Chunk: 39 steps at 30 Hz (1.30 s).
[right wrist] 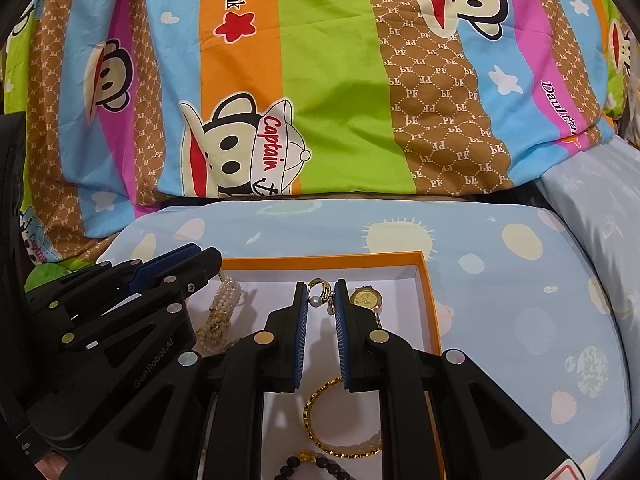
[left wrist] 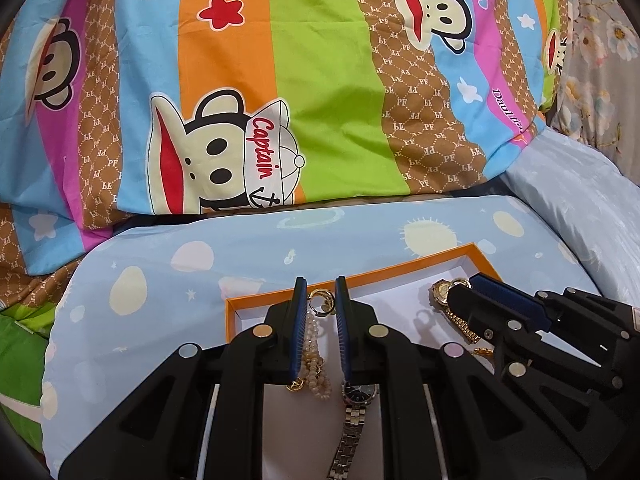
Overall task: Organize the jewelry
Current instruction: 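Open both tools to drop the earrings into the box, then grasp a gold hoop earring with the left tool while the right tool grasps another hoop earring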
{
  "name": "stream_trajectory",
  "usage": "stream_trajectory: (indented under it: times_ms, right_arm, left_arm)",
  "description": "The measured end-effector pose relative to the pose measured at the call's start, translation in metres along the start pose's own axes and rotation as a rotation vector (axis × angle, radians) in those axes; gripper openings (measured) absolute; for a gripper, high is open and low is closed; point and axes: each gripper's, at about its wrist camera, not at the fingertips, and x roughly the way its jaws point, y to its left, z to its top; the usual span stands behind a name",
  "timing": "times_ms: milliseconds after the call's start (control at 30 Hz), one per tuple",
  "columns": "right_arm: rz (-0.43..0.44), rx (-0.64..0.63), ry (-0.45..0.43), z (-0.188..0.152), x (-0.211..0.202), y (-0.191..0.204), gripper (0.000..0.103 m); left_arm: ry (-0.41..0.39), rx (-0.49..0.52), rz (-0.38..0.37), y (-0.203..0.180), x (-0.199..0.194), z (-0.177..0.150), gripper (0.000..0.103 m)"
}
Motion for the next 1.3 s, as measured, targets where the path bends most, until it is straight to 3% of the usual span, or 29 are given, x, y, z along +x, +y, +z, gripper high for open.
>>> stream_trajectory:
  times_ms: [67,200,500,700,800,967,1300]
  right_arm:
    - [0.006,0.004,-0.006,0.0,-0.001,0.0,0.014]
    - [0.004,0.017,-0.018,0.001,-0.004,-0.004,0.016]
    - [-0.017,0.023,-0.053,0.003,-0.022,-0.009,0.016]
    - [-0.023,0.017,-0.083,-0.009,-0.063,-0.01,0.016]
    - [-0.03,-0.01,-0.102,-0.024,-0.092,-0.006,0.018]
    - [-0.017,-0.015,-0.113,-0.066,-0.129,0.004,0.028]
    - [-0.005,-0.044,-0.027,-0.136,-0.128,0.024,0.028]
  left_arm:
    - [-0.006,-0.004,0.002,0.0,-0.001,0.0,0.015]
    - [-0.026,-0.02,-0.001,0.002,-0.004,0.001,0.039]
    - [-0.04,-0.054,0.003,0.012,-0.015,0.004,0.039]
    - [-0.056,-0.064,0.01,0.028,-0.052,-0.003,0.039]
    - [-0.076,-0.041,0.021,0.035,-0.082,-0.016,0.039]
    - [-0.069,-0.031,0.003,0.045,-0.125,-0.057,0.052]
    - [0.039,-0.006,-0.028,0.031,-0.137,-0.139,0.053]
